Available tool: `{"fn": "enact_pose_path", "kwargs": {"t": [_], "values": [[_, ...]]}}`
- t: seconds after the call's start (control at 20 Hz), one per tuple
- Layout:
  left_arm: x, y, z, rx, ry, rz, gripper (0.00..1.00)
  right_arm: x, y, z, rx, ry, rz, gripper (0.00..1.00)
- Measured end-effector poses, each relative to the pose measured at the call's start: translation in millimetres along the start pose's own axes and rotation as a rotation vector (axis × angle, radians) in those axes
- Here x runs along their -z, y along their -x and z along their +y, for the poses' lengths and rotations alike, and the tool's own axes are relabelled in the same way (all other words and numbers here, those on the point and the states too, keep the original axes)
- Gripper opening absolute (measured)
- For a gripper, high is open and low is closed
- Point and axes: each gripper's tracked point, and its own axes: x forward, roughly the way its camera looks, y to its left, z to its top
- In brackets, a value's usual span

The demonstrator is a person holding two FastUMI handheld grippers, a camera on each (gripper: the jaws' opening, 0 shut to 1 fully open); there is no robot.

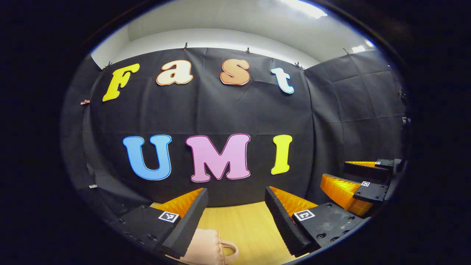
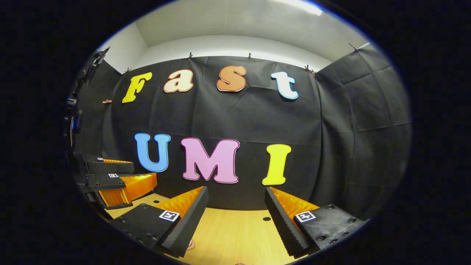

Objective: First open the suitcase, pack the skin care products into it, and then close the suitcase.

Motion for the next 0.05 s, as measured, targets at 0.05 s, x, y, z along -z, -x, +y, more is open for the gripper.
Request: {"fn": "enact_pose_path", "kwargs": {"t": [0.05], "values": [[-0.6, -0.7, 6.5, 0.001, 0.003, 0.0, 0.97, -0.2, -0.3, 2.4, 0.003, 0.0, 0.0, 0.98]]}}
